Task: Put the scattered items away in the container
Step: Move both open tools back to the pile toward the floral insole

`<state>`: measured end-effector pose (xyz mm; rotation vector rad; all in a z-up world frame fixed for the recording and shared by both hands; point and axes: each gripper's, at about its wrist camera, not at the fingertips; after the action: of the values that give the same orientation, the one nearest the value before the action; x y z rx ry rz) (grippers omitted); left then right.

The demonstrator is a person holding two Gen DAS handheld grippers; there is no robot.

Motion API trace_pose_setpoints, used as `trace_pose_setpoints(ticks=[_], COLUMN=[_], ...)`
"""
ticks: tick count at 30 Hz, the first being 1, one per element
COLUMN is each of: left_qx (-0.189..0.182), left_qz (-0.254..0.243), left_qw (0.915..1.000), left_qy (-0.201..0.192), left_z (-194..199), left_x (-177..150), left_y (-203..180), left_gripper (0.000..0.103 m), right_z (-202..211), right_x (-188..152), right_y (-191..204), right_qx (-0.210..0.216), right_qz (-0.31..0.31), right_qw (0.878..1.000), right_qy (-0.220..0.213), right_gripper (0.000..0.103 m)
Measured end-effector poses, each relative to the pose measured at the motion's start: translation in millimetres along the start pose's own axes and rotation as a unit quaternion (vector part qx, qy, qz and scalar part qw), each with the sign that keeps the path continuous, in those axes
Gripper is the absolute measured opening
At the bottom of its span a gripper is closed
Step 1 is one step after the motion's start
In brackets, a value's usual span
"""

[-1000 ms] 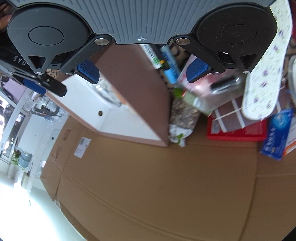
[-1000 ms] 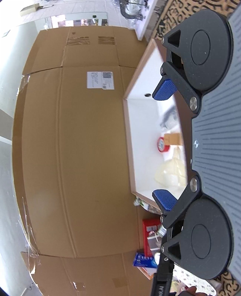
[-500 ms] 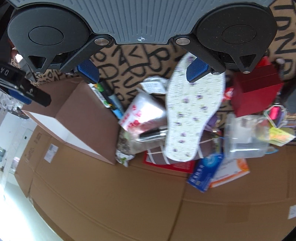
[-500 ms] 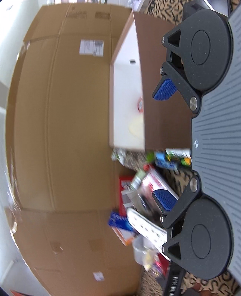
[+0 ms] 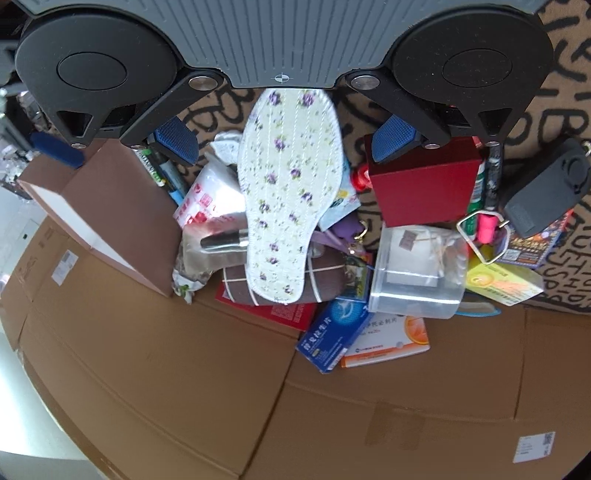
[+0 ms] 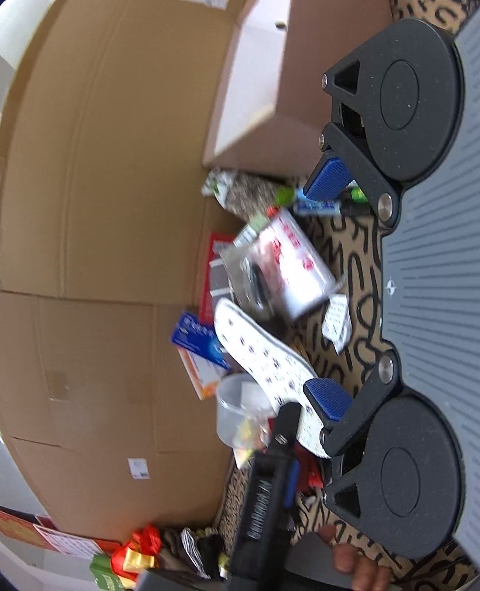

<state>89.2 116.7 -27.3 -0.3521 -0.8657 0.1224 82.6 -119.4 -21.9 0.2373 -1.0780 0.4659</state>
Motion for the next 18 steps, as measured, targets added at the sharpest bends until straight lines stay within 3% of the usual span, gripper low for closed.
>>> trace_pose_setpoints(ticks=[7,12,18], left_qx=[-0.012,-0.023,-0.038], left_qz=[-0.048,-0.051,-0.045], left_qw=[0.9988,0.9981,0.9972], left_qy=[-0.003,0.027,0.047], left_z=[-19.9,-39.2,-34.2], left_x=[22.9,30.0,30.3], left_y=[-10.4,-2.2,7.5], left_gripper=[0.103,0.096,0.090], right_z=[-27.1,-52.7,-76.4], right_x=[3.0,6.6,8.6], right_y=[8.1,13.9,10.6], right_qx=[0.051,0.092,0.166], right_qz=[-0.010,-0.010,-0.067], right_qw=[0.998,0.993,0.977], right_qy=[0.028,0.068,0.117], right_gripper=[0.099,0.080,0.072])
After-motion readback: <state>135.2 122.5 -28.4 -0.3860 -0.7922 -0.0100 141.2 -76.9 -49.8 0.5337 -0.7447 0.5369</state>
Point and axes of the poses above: each gripper's, at about its wrist camera, not at the fingertips, and z roughly against the way its jaws point, y to its left, x to its top, and after that the axes turned 8 degrees about y, right-handed
